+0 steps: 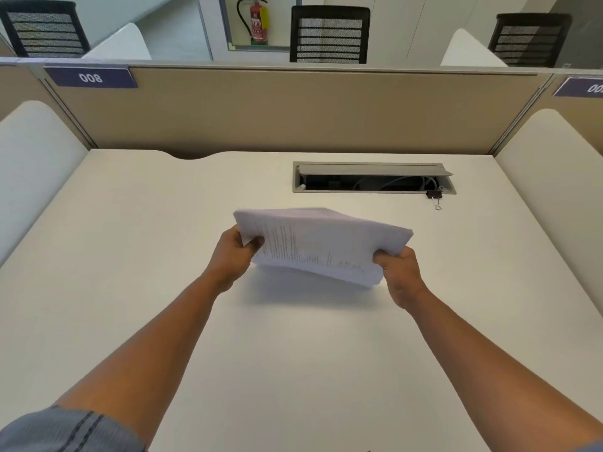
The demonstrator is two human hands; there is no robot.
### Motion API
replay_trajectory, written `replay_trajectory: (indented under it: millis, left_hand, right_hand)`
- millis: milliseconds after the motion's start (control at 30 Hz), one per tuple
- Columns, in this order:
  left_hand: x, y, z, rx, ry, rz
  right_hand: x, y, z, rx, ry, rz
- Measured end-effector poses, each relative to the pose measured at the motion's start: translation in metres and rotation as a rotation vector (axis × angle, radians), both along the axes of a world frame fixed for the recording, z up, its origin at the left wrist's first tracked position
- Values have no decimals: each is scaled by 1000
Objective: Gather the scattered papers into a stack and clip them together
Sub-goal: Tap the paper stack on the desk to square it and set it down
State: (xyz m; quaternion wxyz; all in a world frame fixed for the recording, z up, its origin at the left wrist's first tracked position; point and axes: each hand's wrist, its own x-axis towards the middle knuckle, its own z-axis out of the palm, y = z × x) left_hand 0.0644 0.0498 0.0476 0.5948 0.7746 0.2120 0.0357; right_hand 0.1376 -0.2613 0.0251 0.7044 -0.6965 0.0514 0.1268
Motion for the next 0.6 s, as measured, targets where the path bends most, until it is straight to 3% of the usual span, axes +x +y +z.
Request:
replay_trajectory:
  millis: [133, 333, 600]
  left_hand:
    - [1, -2, 5, -14, -78, 85]
    - [-10, -12, -15, -171, 9, 40]
    - [2, -23, -9, -240, -55, 156]
  right_hand:
    - [6, 3, 14, 27, -66, -12]
    - [-2, -2, -5, -19, 3, 49]
    - [-1, 3, 0, 24, -32, -2]
